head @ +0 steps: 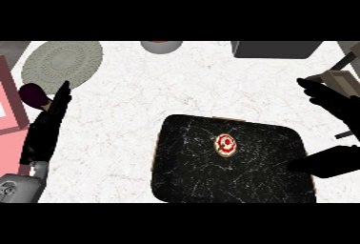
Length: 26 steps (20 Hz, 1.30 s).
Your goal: Pick the cupcake from the tray and place it in the tiered basket
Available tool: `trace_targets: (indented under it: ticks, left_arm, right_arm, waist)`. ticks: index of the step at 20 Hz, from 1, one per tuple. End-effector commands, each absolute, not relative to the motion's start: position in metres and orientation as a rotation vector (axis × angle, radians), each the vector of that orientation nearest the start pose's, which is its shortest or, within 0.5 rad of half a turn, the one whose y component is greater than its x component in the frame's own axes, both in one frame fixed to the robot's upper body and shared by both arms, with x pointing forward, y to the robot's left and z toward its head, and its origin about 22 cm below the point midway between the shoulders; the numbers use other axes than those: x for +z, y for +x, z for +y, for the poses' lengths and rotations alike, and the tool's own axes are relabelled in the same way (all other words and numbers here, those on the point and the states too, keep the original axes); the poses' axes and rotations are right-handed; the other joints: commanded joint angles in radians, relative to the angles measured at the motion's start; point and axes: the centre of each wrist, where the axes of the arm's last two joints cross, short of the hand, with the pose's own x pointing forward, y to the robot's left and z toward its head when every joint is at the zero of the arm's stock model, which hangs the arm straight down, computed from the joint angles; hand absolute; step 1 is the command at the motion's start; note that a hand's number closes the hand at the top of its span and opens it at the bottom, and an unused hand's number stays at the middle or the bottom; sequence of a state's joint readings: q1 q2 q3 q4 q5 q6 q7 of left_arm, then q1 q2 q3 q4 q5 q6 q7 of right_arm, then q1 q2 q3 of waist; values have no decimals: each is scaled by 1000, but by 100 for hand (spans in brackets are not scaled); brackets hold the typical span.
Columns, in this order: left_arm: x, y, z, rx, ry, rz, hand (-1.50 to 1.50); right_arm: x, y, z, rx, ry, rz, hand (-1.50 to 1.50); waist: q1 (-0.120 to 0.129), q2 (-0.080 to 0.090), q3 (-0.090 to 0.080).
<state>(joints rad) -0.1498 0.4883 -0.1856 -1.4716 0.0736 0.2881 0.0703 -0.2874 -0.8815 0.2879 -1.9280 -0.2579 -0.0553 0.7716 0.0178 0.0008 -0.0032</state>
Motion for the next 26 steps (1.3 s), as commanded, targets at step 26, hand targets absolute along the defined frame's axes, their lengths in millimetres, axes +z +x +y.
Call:
trace_targets:
  ticks: [26]
  left_arm:
    - [20, 289, 290, -233, 444, -1518, 0]
  right_arm:
    - [153, 297, -164, 934, -457, -770, -150]
  waist:
    - [-23, -1, 2]
